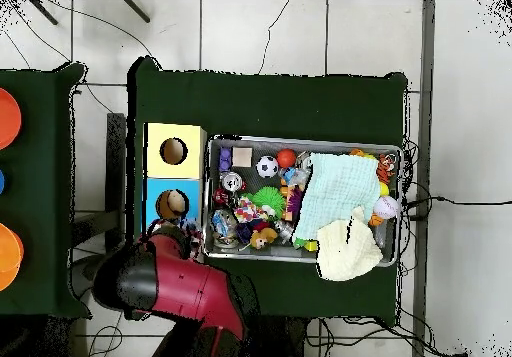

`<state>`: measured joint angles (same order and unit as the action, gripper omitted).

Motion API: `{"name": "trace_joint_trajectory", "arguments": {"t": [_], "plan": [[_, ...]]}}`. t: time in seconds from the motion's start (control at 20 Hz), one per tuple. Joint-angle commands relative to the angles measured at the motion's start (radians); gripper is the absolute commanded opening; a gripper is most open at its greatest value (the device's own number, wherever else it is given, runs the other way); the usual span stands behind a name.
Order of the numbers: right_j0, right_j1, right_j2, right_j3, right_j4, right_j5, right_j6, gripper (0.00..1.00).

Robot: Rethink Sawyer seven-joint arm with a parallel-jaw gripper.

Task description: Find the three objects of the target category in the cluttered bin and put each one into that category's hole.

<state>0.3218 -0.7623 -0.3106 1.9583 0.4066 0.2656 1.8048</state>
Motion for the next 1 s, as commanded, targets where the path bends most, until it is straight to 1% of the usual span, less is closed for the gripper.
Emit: {"name": "trace_joint_trajectory", "arguments": {"t": [0.05,0.35,0.5,0.75,1.0], "plan": [[0.058,0.095,-0.002,-0.085,0.067,0.008,0.300,0.00],[0.106,0.087,-0.048,-0.126,0.086,0.092,0.326,0.00],[0.104,0.079,-0.052,-0.134,0.084,0.114,0.323,0.00],[0.105,0.078,-0.051,-0.135,0.077,0.116,0.327,0.00],[0.087,0.104,-0.031,-0.149,0.073,0.098,0.317,0.00]]}}
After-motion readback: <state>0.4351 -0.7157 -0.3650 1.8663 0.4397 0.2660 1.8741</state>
